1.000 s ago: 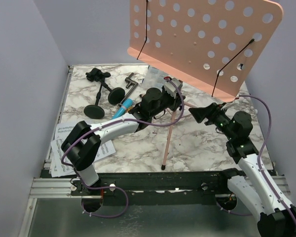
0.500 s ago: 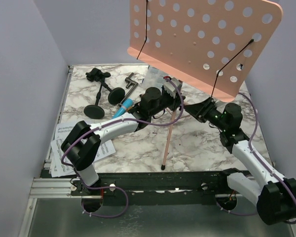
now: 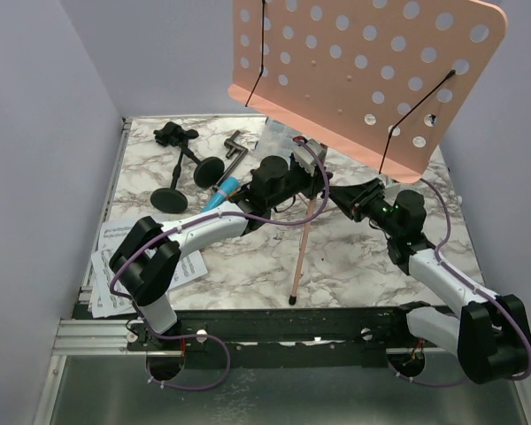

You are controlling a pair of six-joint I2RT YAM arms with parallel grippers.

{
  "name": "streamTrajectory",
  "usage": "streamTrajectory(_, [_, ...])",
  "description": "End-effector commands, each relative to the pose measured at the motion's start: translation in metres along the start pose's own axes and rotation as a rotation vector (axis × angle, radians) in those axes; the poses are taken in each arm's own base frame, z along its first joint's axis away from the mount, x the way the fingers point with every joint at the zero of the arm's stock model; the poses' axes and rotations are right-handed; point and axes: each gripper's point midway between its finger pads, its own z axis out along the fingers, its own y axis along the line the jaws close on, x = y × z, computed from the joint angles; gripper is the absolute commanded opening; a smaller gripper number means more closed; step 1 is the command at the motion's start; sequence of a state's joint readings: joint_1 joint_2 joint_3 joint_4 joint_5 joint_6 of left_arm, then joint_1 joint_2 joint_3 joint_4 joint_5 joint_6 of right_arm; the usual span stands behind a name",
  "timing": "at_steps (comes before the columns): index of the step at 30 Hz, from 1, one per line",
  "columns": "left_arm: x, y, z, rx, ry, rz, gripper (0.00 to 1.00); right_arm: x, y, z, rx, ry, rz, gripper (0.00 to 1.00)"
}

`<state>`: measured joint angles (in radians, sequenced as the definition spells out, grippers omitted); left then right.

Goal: Set up the instrument practice props

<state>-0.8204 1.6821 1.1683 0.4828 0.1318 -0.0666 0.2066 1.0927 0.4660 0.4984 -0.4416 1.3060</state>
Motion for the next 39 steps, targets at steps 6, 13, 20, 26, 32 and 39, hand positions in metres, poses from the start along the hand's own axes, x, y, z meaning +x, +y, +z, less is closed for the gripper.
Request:
streamTrajectory(6, [0.006, -0.007, -0.004, 0.032, 0.023, -0.073, 0.00, 0.002, -0.053, -0.015, 0.103, -0.058, 0.299, 0.24])
streamTrajectory(13, [0.003, -0.007, -0.007, 0.031, 0.016, -0.064, 0.00, -0.004, -0.057, -0.020, 0.179, -0.002, -0.256, 0.31])
streamTrajectory(20, [0.002, -0.009, -0.006, 0.040, 0.015, -0.075, 0.00, -0.009, -0.042, -0.041, -0.017, -0.060, -0.966, 0.61])
streamTrajectory(26, [0.003, -0.007, -0.006, 0.036, 0.016, -0.070, 0.00, 0.008, -0.001, -0.050, -0.329, -0.105, -1.369, 0.68])
streamTrajectory(32, [0.005, -0.006, -0.006, 0.033, 0.020, -0.067, 0.00, 0.014, 0.027, -0.059, -0.515, -0.238, -1.740, 0.66])
streamTrajectory(39, [0.005, -0.006, -0.006, 0.035, 0.021, -0.069, 0.00, 0.013, 0.042, -0.043, -0.609, -0.210, -1.934, 0.60])
